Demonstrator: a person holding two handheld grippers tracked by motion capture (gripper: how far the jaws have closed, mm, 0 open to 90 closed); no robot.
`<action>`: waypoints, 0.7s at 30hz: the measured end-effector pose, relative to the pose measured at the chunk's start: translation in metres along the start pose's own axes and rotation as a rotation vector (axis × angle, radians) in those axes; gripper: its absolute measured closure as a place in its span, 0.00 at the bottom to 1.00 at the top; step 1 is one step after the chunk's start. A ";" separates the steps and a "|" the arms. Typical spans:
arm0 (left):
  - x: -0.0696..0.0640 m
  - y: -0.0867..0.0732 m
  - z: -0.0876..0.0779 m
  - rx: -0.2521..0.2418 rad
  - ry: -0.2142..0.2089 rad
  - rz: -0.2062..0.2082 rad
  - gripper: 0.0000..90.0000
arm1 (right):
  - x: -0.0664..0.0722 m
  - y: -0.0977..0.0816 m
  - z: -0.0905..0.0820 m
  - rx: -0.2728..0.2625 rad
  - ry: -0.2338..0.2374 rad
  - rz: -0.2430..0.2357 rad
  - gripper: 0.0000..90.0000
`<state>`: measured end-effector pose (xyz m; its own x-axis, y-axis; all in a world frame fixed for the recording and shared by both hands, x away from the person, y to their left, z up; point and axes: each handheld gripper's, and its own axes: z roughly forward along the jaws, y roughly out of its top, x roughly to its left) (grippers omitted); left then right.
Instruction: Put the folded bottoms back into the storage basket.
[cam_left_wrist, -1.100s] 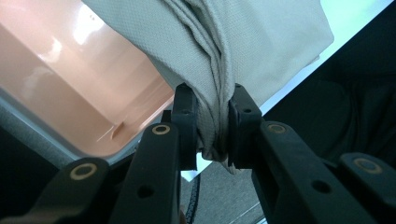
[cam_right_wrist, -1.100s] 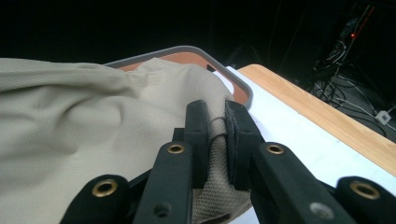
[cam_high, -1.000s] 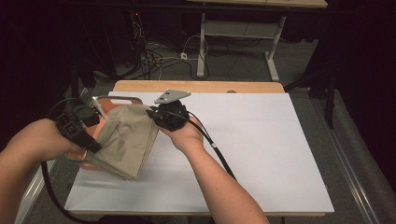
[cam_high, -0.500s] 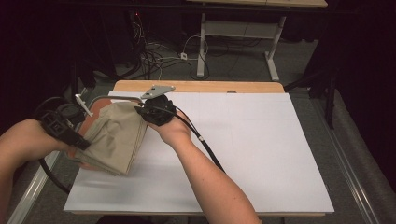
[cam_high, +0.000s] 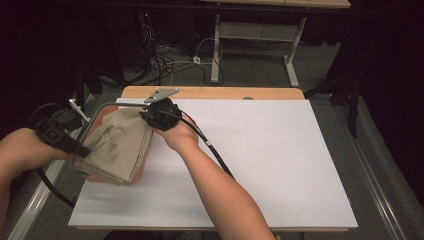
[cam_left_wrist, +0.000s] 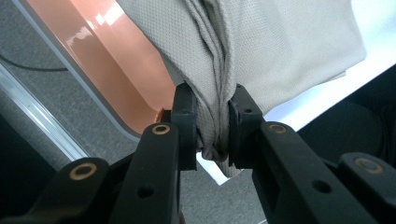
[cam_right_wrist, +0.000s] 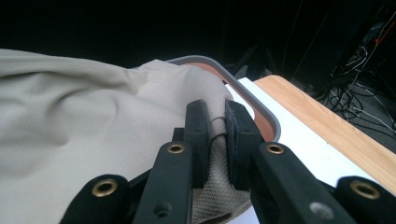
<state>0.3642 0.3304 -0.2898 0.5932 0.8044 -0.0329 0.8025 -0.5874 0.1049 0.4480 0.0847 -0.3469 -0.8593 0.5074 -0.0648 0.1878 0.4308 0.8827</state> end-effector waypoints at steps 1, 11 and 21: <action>0.001 0.000 0.001 -0.001 0.002 -0.005 0.83 | -0.001 0.001 0.002 0.002 0.000 -0.004 0.90; 0.018 0.011 0.010 -0.029 -0.004 -0.030 0.83 | -0.015 0.013 0.028 0.018 -0.012 -0.018 0.90; 0.043 0.012 0.028 -0.036 -0.002 -0.080 0.83 | -0.021 0.016 0.061 0.055 -0.015 -0.027 0.90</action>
<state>0.4008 0.3556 -0.3179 0.5273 0.8485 -0.0442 0.8445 -0.5177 0.1373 0.4984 0.1262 -0.3599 -0.8574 0.5058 -0.0952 0.1913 0.4849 0.8534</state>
